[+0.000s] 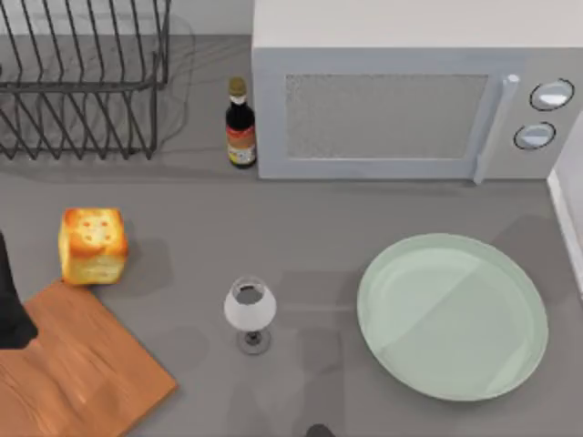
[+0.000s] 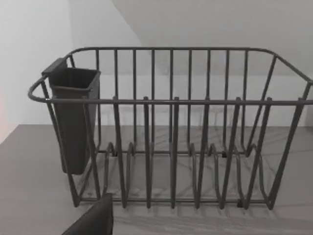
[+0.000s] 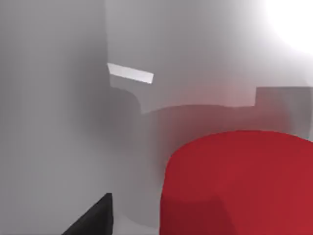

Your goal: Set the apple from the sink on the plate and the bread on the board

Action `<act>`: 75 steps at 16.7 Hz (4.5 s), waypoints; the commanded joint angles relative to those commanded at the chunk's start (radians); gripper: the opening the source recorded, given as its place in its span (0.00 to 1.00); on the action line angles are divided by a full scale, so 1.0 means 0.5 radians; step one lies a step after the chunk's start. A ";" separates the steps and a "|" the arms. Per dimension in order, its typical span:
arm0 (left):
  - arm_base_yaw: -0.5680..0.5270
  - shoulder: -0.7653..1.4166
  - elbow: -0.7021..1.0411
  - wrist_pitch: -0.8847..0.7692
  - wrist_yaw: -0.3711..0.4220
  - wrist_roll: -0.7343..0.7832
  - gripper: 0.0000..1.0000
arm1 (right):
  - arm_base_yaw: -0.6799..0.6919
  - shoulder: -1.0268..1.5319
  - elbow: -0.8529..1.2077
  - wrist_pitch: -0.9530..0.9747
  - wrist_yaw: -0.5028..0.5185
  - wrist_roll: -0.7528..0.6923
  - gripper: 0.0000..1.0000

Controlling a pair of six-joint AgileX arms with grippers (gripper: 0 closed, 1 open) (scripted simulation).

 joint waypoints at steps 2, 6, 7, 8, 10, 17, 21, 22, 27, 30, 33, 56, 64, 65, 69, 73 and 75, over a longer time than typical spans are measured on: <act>0.000 0.000 0.000 0.000 0.000 0.000 1.00 | -0.001 0.109 -0.072 0.178 0.001 0.002 1.00; 0.000 0.000 0.000 0.000 0.000 0.000 1.00 | -0.002 0.191 -0.129 0.287 0.002 0.004 1.00; 0.000 0.000 0.000 0.000 0.000 0.000 1.00 | -0.002 0.191 -0.129 0.287 0.002 0.004 1.00; 0.000 0.000 0.000 0.000 0.000 0.000 1.00 | -0.002 0.191 -0.129 0.287 0.002 0.004 1.00; 0.000 0.000 0.000 0.000 0.000 0.000 1.00 | -0.002 0.191 -0.129 0.287 0.002 0.004 0.85; 0.000 0.000 0.000 0.000 0.000 0.000 1.00 | -0.002 0.191 -0.129 0.287 0.002 0.004 0.32; 0.000 0.000 0.000 0.000 0.000 0.000 1.00 | -0.002 0.191 -0.129 0.287 0.002 0.004 0.02; 0.000 0.000 0.000 0.000 0.000 0.000 1.00 | -0.002 0.191 -0.129 0.287 0.002 0.004 0.00; 0.000 0.000 0.000 0.000 0.000 0.000 1.00 | -0.002 0.191 -0.129 0.287 0.002 0.004 0.00; 0.000 0.000 0.000 0.000 0.000 0.000 1.00 | 0.002 0.059 -0.093 0.223 -0.025 0.018 0.00; 0.000 0.000 0.000 0.000 0.000 0.000 1.00 | 0.001 0.010 -0.051 0.143 -0.026 0.016 0.00; 0.000 0.000 0.000 0.000 0.000 0.000 1.00 | 0.683 -1.015 0.229 -0.791 0.011 0.735 0.00; 0.000 0.000 0.000 0.000 0.000 0.000 1.00 | 1.427 -1.043 0.103 -1.000 -0.001 1.431 0.00; 0.000 0.000 0.000 0.000 0.000 0.000 1.00 | 1.486 -1.013 0.082 -1.012 -0.003 1.485 0.00; 0.000 0.000 0.000 0.000 0.000 0.000 1.00 | 1.583 -0.953 0.044 -1.030 -0.007 1.573 0.00; 0.000 0.000 0.000 0.000 0.000 0.000 1.00 | 1.583 -0.953 0.044 -1.030 -0.007 1.573 0.08; 0.000 0.000 0.000 0.000 0.000 0.000 1.00 | 1.583 -0.953 0.044 -1.030 -0.007 1.573 0.23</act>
